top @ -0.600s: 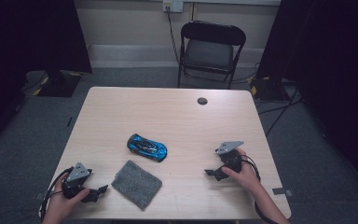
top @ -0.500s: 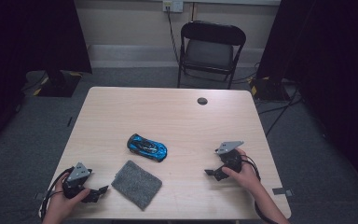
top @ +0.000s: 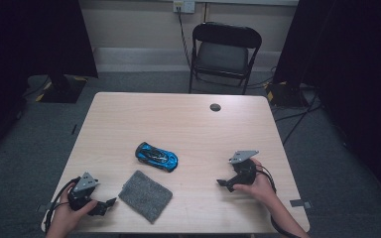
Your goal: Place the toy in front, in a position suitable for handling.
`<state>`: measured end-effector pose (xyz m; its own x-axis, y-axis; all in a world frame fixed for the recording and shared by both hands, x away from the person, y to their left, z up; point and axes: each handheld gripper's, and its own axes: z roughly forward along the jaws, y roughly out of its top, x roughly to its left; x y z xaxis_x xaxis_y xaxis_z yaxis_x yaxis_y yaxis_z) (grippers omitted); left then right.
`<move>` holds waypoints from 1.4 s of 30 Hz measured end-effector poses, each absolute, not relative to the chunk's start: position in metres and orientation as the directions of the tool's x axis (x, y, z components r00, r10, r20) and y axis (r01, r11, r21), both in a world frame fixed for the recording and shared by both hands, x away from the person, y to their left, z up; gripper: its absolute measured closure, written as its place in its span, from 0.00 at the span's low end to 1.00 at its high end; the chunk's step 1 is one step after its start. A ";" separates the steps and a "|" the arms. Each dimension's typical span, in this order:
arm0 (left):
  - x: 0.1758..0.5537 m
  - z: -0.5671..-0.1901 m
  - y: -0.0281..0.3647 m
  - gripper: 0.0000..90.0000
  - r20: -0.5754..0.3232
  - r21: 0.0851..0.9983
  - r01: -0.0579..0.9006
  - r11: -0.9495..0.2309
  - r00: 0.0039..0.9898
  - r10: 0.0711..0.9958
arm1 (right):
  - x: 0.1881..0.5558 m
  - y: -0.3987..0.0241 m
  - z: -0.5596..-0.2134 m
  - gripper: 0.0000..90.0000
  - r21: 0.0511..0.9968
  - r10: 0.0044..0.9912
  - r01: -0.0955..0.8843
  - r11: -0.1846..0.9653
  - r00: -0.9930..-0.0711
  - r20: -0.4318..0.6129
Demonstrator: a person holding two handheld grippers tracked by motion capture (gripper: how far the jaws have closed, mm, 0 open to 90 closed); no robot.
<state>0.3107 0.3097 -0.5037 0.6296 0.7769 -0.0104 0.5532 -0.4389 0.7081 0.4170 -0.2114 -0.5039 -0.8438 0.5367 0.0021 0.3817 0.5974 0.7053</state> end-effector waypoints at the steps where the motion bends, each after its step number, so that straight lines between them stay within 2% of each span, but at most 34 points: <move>1: 0.311 -0.504 0.310 0.00 -0.011 0.708 0.553 -0.439 0.630 0.777 | 0.417 -0.211 -0.504 0.00 0.706 0.537 0.383 0.596 -0.844 0.004; 5: 0.311 -0.504 0.310 0.00 -0.011 0.708 0.554 -0.439 0.630 0.777 | 0.417 -0.209 -0.504 0.01 0.710 0.539 0.384 0.591 -0.843 0.007; 6: 0.311 -0.504 0.310 0.00 -0.011 0.708 0.553 -0.439 0.630 0.777 | 0.417 -0.208 -0.503 0.06 0.712 0.536 0.382 0.589 -0.844 0.010; 7: 0.311 -0.504 0.310 0.00 -0.011 0.708 0.553 -0.439 0.630 0.777 | 0.417 -0.208 -0.503 0.06 0.712 0.536 0.382 0.589 -0.844 0.010; 8: 0.311 -0.504 0.310 0.00 -0.011 0.708 0.554 -0.438 0.629 0.777 | 0.417 -0.206 -0.500 0.14 0.710 0.528 0.380 0.593 -0.849 0.013; 10: 0.311 -0.504 0.310 0.00 -0.011 0.708 0.554 -0.439 0.630 0.777 | 0.417 -0.205 -0.499 0.18 0.709 0.527 0.383 0.592 -0.850 0.018; 15: 0.311 -0.504 0.310 0.00 -0.011 0.708 0.553 -0.439 0.630 0.777 | 0.416 -0.201 -0.492 0.17 0.711 0.516 0.381 0.591 -0.856 0.029; 16: 0.311 -0.504 0.310 0.00 -0.006 0.708 0.551 -0.442 0.631 0.776 | 0.416 -0.201 -0.488 0.17 0.727 0.515 0.394 0.563 -0.855 0.064; 23: 0.311 -0.504 0.310 0.00 -0.006 0.708 0.552 -0.441 0.629 0.778 | 0.418 -0.192 -0.475 0.17 0.736 0.506 0.382 0.559 -0.860 0.062; 42: 0.312 -0.504 0.309 0.00 -0.009 0.708 0.557 -0.435 0.623 0.782 | 0.427 -0.111 -0.461 0.16 0.721 0.399 0.295 0.627 -0.917 0.029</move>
<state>0.3116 0.3089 -0.5037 0.6228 0.7824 -0.0087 0.5565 -0.4351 0.7078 0.4270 -0.1108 -0.4611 -0.9167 0.3986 0.0292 0.2954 0.6265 0.7212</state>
